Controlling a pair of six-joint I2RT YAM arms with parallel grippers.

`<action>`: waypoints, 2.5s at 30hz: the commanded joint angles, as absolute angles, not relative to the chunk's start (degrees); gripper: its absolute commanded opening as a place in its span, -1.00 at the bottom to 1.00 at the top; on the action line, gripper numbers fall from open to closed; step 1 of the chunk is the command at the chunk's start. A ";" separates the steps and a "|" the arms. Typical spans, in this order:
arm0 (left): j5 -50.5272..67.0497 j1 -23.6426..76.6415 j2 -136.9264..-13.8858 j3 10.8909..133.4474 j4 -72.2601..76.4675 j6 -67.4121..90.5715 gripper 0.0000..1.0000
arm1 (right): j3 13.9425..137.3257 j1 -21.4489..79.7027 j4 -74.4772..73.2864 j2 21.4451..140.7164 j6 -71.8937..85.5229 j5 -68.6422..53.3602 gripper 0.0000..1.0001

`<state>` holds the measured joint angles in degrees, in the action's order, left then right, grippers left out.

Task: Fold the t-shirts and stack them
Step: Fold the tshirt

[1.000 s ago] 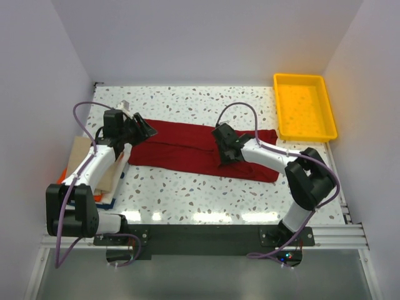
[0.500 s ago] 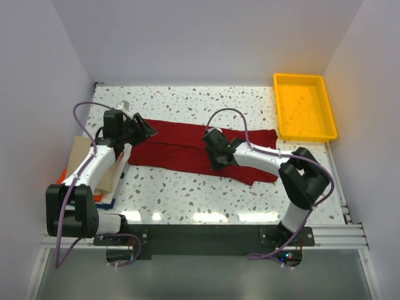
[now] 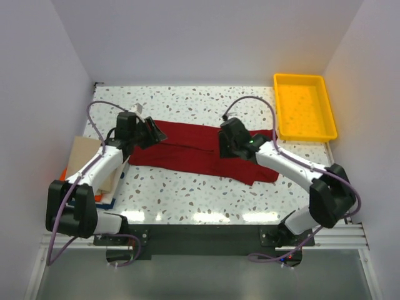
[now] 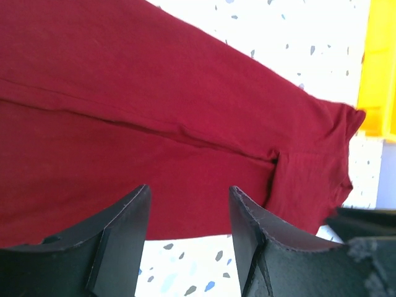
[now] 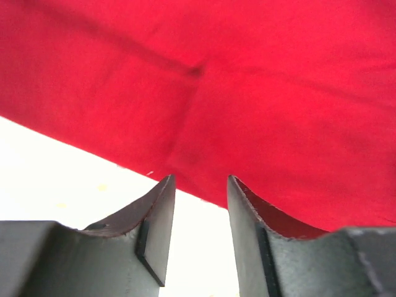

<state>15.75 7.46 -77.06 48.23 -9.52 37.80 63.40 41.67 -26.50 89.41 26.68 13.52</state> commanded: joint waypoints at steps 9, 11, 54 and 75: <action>-4.12 22.75 -86.91 44.74 -5.11 38.14 -0.06 | 52.56 24.18 -21.63 87.70 29.88 8.89 -0.08; -6.23 24.68 -89.64 44.65 -4.40 38.06 -0.16 | 53.08 23.03 -20.57 91.56 30.06 8.70 -0.08; -18.88 45.79 -90.44 59.07 -21.43 38.68 -0.05 | 129.12 18.90 -40.69 137.12 10.54 5.37 0.60; -15.74 59.58 -96.15 48.95 -23.20 41.22 -0.37 | 115.48 14.50 -37.09 133.94 19.16 0.97 0.57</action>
